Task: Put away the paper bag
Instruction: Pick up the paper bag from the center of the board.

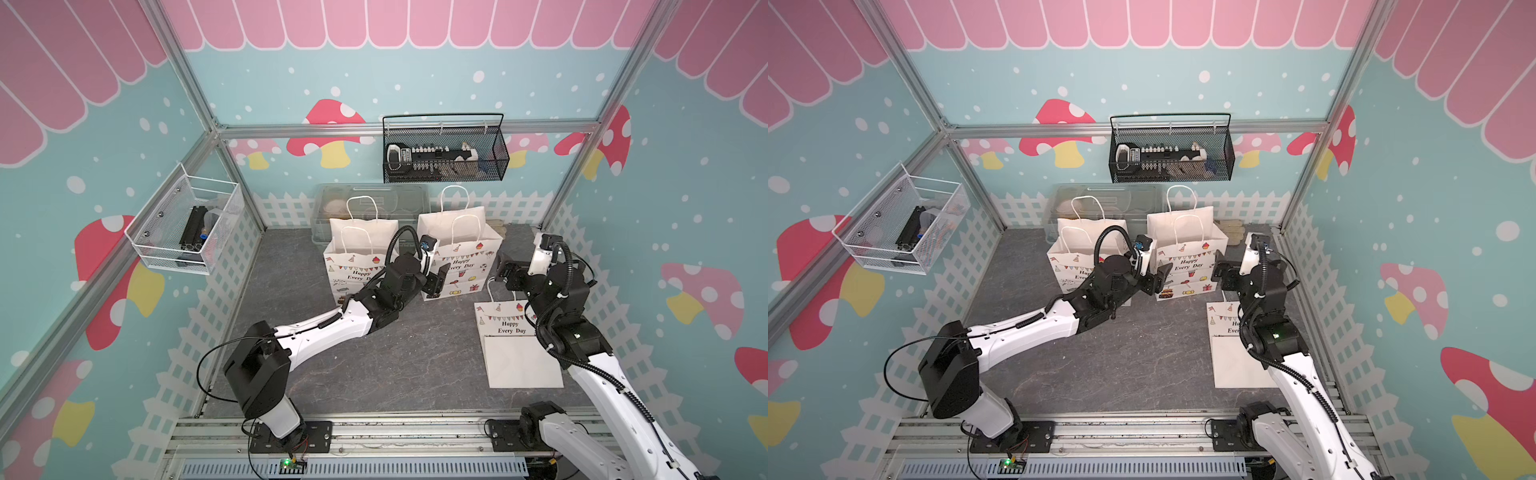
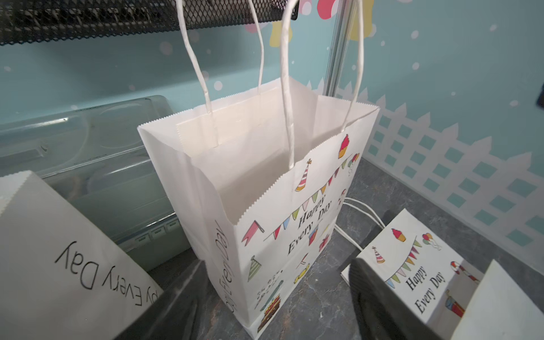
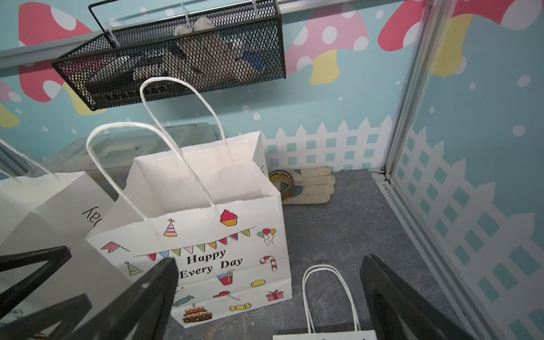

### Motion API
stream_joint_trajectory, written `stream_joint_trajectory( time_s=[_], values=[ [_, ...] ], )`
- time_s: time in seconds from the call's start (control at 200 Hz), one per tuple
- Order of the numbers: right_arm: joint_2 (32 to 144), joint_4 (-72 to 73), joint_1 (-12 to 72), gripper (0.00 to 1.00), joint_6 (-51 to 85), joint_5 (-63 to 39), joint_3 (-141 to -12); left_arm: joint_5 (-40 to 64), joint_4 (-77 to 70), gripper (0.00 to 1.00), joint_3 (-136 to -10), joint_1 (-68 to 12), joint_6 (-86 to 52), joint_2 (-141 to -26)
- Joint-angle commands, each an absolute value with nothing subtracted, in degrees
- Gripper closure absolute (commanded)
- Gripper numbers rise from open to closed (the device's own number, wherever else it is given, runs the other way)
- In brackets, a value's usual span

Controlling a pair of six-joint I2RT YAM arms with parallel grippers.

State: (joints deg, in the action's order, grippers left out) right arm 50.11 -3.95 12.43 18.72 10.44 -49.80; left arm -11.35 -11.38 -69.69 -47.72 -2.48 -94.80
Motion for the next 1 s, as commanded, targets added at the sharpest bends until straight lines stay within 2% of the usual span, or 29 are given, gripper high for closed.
stream_joint_trajectory(
  time_s=[0.0, 0.135, 0.235, 0.35, 0.445, 0.505, 0.59, 0.72, 0.991],
  values=[
    [49.91, -0.26, 10.63, 0.01, 18.41, 9.28, -49.07, -9.19, -12.64, 0.19, -71.43, -46.05, 1.12, -97.23],
    [48.28, 0.9, 8.04, 0.01, 19.15, 7.51, -46.68, -8.13, -13.54, 0.2, -73.41, -45.18, 1.11, -101.05],
    [48.25, 1.55, 6.75, 0.01, 19.43, 6.22, -45.63, -7.87, -14.65, 0.31, -74.66, -45.18, 1.24, -103.42],
    [48.43, 1.54, 5.38, 0.01, 19.58, 4.89, -44.9, -7.02, -14.61, 0.35, -76.82, -45.18, 1.71, -105.53],
    [48.48, 1.85, 4.33, 0.01, 20.25, 3.64, -44.34, -7.15, -15.12, 0.42, -77.97, -45.13, 2.36, -106.67],
    [48.56, 1.98, 3.95, 0.01, 20.46, 3.0, -44.18, -7.01, -15.14, 0.53, -78.4, -45.09, 2.63, -107.14],
    [48.6, 2.27, 3.53, 0.01, 20.87, 2.42, -43.89, -6.84, -15.57, 0.79, -78.32, -45.09, 2.72, -107.14],
    [48.95, 2.91, 3.12, 0.01, 21.7, 1.11, -43.53, -5.9, -16.07, 1.0, -77.7, -45.0, 2.64, -106.79],
    [49.3, 2.45, 2.33, 0.01, 21.38, 0.12, -43.69, -3.69, -16.18, 1.0, -76.52, -44.96, 1.18, -104.6]
  ],
)
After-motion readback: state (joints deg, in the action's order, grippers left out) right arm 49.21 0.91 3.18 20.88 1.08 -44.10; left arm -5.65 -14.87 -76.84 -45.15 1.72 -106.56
